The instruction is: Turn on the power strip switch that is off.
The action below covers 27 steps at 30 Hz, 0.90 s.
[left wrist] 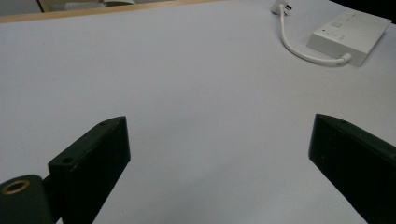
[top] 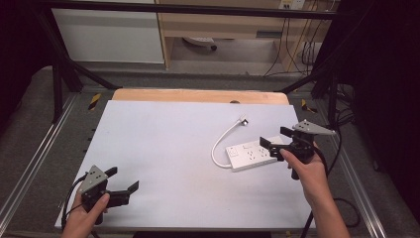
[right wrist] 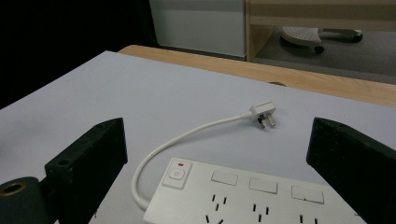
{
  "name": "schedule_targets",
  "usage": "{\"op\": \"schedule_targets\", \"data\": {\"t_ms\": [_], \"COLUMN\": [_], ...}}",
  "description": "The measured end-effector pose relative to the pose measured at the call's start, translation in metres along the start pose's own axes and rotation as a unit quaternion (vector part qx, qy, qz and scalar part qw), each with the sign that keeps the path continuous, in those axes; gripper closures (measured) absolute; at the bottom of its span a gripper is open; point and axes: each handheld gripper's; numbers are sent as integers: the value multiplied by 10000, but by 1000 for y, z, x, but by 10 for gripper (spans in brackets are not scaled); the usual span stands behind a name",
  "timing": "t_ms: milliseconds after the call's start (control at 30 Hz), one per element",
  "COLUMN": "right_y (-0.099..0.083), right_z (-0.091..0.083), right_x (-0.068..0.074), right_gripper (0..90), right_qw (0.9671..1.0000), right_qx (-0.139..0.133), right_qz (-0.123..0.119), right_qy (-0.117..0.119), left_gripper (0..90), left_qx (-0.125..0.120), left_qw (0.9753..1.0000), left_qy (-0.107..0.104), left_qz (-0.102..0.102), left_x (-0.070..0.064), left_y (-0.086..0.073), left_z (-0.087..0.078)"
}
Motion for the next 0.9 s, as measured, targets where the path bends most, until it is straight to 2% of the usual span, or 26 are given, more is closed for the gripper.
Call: {"op": "schedule_targets", "data": {"t_ms": [133,467,900], "right_y": [2,10,10], "right_z": [2,12,21], "right_x": [-1,9,14], "right_gripper": [61,84,176], "right_qw": [10000,9996,9991], "right_qx": [-34,19,68], "right_qz": [46,-272,-422], "right_qy": [-23,-65,-20], "left_gripper": [55,55,56], "left_qx": [-3,5,32], "left_qw": [10000,10000,10000], "left_qy": [0,-30,-74], "left_qz": [7,39,39], "left_x": [0,-1,-2], "left_y": [0,0,0], "left_z": [0,1,3]}}
Point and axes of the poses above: each handheld gripper's, and its own axes: z roughly forward along the jaws, y roughly out of its top, x roughly to its left, and after that the axes turned 7 degrees about -z, right-handed
